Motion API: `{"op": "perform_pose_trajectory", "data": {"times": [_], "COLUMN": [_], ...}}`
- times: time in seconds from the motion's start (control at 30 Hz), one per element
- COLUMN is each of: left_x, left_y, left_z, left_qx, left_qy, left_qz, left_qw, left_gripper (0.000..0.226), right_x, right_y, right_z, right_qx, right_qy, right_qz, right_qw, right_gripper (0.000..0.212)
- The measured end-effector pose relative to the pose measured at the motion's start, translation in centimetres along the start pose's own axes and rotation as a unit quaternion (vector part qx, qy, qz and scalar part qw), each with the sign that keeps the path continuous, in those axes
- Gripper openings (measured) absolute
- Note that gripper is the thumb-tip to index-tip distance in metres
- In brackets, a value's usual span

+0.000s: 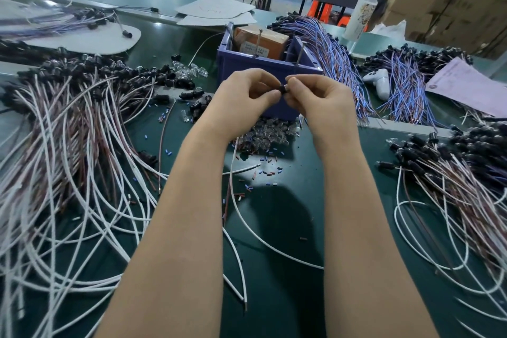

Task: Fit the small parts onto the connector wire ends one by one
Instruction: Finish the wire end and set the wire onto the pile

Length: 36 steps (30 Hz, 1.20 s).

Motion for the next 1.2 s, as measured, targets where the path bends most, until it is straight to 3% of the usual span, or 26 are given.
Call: {"op": "perform_pose_trajectory", "data": {"times": [0.13,0.3,0.63,0.7,0.77,0.83,0.93,1.03,1.07,1.13,1.2], "left_x": [-0.1,-0.2,0.1,0.0,-0.3,-0.7,-0.7,-0.4,-0.3,-0.2,-0.2], "left_y": [-0.2,-0.2,-0.8,-0.9,-0.8,-0.4,0.8,2.1,2.3,2.2,1.6], "left_z": [-0.1,-0.2,0.8,0.6,0.0,-0.6,-1.0,-0.8,-0.6,0.3,1.3], "left_qx": [-0.011,-0.004,0.031,0.022,0.01,-0.019,-0.014,0.061,0.066,0.072,0.094], "left_qy": [0.0,-0.01,-0.006,0.025,0.074,0.118,0.171,0.173,0.158,0.115,0.073], "left_qz": [-0.002,0.001,0.045,0.015,-0.049,-0.098,-0.088,-0.04,-0.022,-0.009,-0.026], "left_qw": [1.0,1.0,0.998,0.999,0.996,0.988,0.981,0.982,0.985,0.991,0.993], "left_gripper": [0.01,0.006,0.01,0.011,0.004,0.014,0.019,0.017,0.018,0.019,0.016], "right_x": [-0.1,-0.5,-0.2,0.3,0.7,1.0,0.9,0.8,0.8,0.6,0.4], "right_y": [-0.4,-1.2,-0.8,-0.2,1.1,2.5,4.1,4.5,4.5,3.9,2.2], "right_z": [1.1,1.4,0.9,0.9,1.2,1.9,3.2,4.0,4.0,2.9,1.1], "right_qx": [0.213,0.314,0.156,0.132,0.149,0.187,0.207,0.121,0.043,-0.18,-0.26], "right_qy": [-0.139,-0.19,-0.094,-0.07,-0.08,-0.117,-0.168,-0.169,-0.153,-0.053,0.085], "right_qz": [0.014,-0.013,-0.015,0.027,0.122,0.222,0.335,0.37,0.354,0.279,0.123], "right_qw": [0.967,0.93,0.983,0.988,0.978,0.95,0.904,0.905,0.922,0.942,0.954], "right_gripper": [0.014,0.019,0.011,0.011,0.013,0.017,0.022,0.008,0.02,0.035,0.028]}}
Point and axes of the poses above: each hand's wrist, its own x-axis towards the middle knuckle, its own y-axis out of the back of the hand, z = x × y, the point moved 2 cm from there along x, towards the middle knuckle, and after that the axes turned 6 degrees about z, right-handed, at the moved point
